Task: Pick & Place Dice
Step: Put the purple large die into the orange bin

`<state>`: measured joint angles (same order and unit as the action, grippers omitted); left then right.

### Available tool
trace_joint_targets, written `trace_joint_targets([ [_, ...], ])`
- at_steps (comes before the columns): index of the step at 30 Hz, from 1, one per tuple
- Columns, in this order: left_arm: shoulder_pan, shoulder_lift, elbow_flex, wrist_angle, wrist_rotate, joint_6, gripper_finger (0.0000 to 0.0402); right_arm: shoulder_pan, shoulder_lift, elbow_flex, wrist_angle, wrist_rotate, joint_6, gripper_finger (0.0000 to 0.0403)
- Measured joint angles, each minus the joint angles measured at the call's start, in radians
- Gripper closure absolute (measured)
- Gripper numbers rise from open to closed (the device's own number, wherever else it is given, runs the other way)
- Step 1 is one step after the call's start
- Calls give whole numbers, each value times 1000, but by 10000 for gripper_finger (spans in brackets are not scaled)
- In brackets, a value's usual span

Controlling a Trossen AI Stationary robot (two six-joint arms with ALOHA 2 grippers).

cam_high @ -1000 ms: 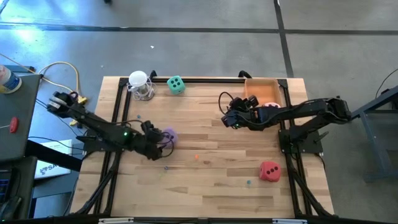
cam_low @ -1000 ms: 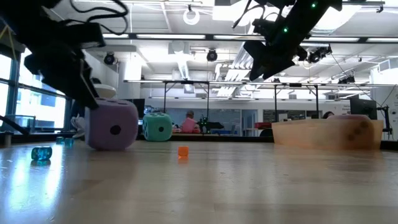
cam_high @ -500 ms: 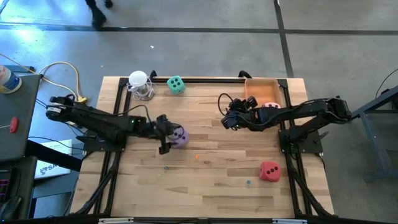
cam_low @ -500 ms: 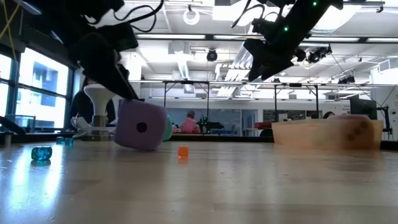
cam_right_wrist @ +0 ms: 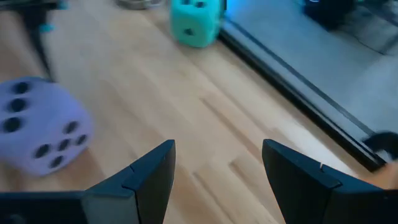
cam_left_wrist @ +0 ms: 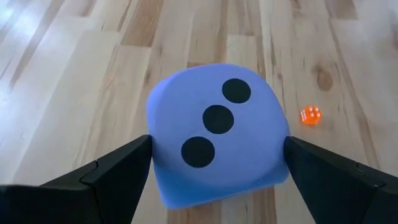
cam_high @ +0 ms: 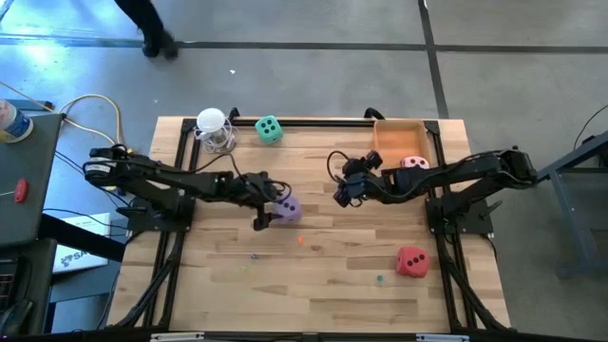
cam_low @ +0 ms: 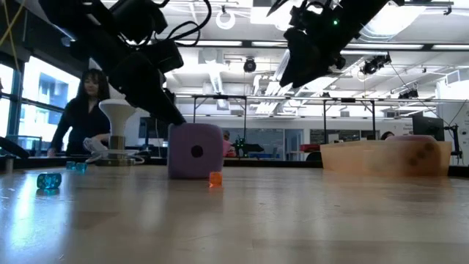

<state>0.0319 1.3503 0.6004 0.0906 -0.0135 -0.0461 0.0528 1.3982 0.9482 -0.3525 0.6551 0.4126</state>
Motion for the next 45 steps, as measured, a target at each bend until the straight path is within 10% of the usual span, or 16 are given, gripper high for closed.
trace_joint_targets([
  [13,1,3,-3,52,0,42,49,1,169,1,306,-459,-281,170],
  [45,1,7,-3,79,12,54,49,0,346,0,616,-448,-496,145],
])
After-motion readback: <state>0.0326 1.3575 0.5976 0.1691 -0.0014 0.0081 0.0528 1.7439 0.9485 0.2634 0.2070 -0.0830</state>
